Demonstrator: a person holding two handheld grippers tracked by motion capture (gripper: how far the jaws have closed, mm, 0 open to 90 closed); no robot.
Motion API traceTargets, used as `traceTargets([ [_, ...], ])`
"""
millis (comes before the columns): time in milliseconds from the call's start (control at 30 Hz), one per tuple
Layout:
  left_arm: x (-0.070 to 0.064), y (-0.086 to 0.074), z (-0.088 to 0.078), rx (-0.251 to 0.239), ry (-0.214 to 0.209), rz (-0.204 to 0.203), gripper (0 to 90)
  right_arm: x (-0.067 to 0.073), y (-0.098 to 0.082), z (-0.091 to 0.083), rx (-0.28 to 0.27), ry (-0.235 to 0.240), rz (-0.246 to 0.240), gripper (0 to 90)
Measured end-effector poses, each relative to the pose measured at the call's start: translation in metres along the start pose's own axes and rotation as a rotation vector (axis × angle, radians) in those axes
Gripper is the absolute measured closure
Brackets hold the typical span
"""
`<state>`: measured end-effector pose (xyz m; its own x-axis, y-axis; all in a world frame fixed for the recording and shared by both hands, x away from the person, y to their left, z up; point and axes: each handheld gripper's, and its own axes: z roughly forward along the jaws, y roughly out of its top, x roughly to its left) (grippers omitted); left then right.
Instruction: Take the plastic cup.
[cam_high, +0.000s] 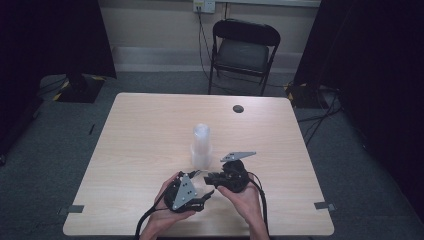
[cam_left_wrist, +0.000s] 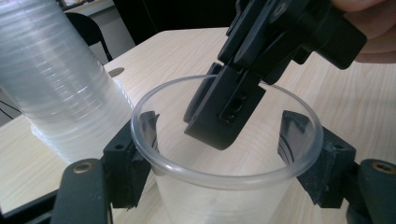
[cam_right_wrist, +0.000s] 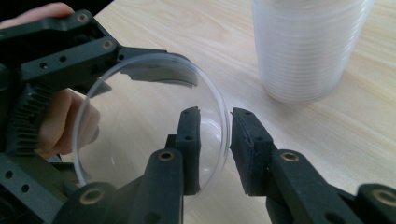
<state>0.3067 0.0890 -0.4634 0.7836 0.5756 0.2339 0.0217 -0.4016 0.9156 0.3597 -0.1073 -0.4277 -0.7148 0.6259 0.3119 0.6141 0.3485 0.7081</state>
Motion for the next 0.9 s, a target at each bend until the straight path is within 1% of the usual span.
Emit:
traceTargets([
  [67,0.001,0.000,0.000,-0.006,0.006,-0.016,28.7,0.000,0.000,-0.001,-0.020,0.003,-0.001,70.5],
  [100,0.001,0.000,0.000,-0.006,0.005,-0.021,28.7,0.001,0.000,-0.002,-0.031,0.002,-0.002,69.6],
  [167,0.003,-0.001,-0.001,-0.002,0.014,-0.026,28.7,0.001,0.000,-0.003,-0.050,0.002,0.000,69.0],
  [267,0.007,-0.002,-0.002,-0.003,0.015,-0.048,28.7,0.000,-0.001,-0.006,-0.080,0.005,-0.001,67.9],
  [333,0.009,-0.002,-0.003,0.002,0.016,-0.046,28.7,0.000,-0.001,-0.008,-0.099,0.009,-0.003,67.0],
  [367,0.010,-0.002,-0.003,-0.009,0.014,-0.061,28.7,0.000,-0.002,-0.009,-0.110,0.012,-0.003,67.1],
  [433,0.012,-0.002,-0.003,-0.004,0.022,-0.060,28.7,0.000,-0.002,-0.010,-0.128,0.015,-0.002,66.7],
  [533,0.013,-0.002,-0.003,-0.010,0.024,-0.074,28.7,0.000,-0.003,-0.012,-0.154,0.020,-0.001,66.5],
  [567,0.014,-0.002,-0.004,-0.010,0.029,-0.083,28.7,-0.001,-0.003,-0.012,-0.162,0.024,-0.001,66.6],
  [633,0.017,-0.003,-0.004,-0.024,0.021,-0.104,28.7,-0.001,-0.003,-0.013,-0.176,0.025,0.002,66.1],
  [733,0.021,-0.003,-0.005,-0.020,0.027,-0.121,28.7,-0.001,-0.004,-0.015,-0.203,0.032,-0.004,66.0],
  [800,0.022,-0.004,-0.005,-0.029,0.026,-0.136,28.8,-0.001,-0.004,-0.017,-0.219,0.034,-0.012,65.7],
  [833,0.024,-0.004,-0.006,-0.027,0.032,-0.139,28.7,-0.001,-0.004,-0.018,-0.228,0.031,-0.013,65.5],
  [900,0.026,-0.005,-0.006,-0.031,0.031,-0.152,28.8,-0.002,-0.005,-0.020,-0.244,0.033,-0.012,65.3],
])
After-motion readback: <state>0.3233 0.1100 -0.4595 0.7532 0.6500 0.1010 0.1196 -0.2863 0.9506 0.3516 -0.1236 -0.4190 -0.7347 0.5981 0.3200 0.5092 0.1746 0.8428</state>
